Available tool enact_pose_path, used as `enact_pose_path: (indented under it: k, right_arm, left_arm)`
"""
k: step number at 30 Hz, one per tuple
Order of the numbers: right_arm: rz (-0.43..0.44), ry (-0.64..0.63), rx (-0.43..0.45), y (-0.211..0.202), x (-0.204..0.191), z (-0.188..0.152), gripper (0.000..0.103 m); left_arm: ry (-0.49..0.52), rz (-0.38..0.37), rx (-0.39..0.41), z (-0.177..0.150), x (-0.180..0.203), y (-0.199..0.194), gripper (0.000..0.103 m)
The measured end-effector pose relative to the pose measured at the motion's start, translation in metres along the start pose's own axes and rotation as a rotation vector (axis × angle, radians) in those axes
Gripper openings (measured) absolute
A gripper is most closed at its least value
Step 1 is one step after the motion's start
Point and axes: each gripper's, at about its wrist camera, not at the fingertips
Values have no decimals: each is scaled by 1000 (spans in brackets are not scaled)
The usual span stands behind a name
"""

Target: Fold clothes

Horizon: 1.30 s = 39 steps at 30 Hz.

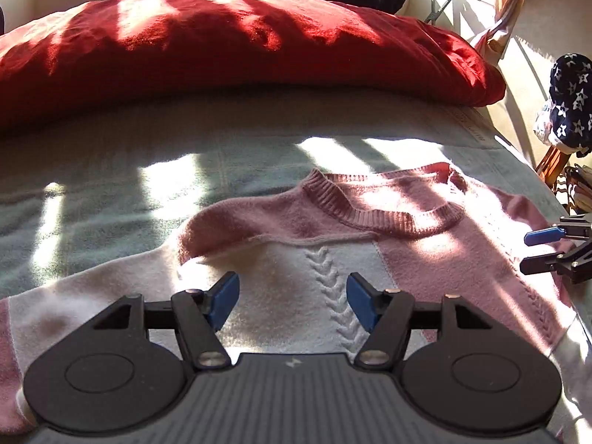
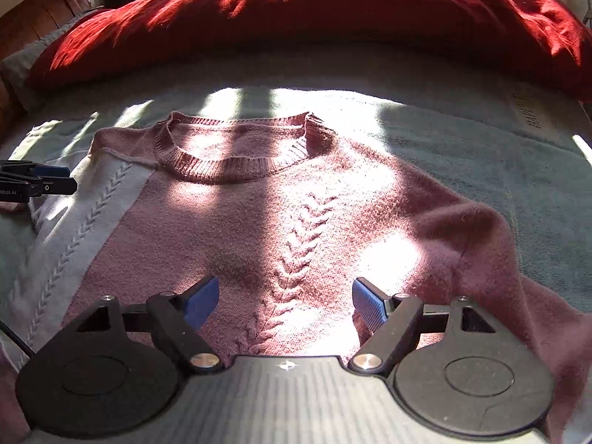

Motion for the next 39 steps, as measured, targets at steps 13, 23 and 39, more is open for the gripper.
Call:
enact_pose_path:
  k: [13, 23, 39]
  right_arm:
    - [-89, -77, 47, 63, -18, 58, 94]
    - [-19, 44, -9, 19, -48, -6, 94]
    - [31, 139, -12, 11, -50, -14, 101]
  left_arm:
    - [-86, 93, 40, 48, -22, 64, 72]
    - [-12, 36, -6, -27, 20, 1, 75]
    - [-13, 23, -109, -41, 55, -11, 78]
Point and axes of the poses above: each gripper's, at about its wrist camera, not at the fingertips, and y roughly the way its jaws point, x to its right, z to its top, and after that the axes turned 9 degrees about -x, right-handed
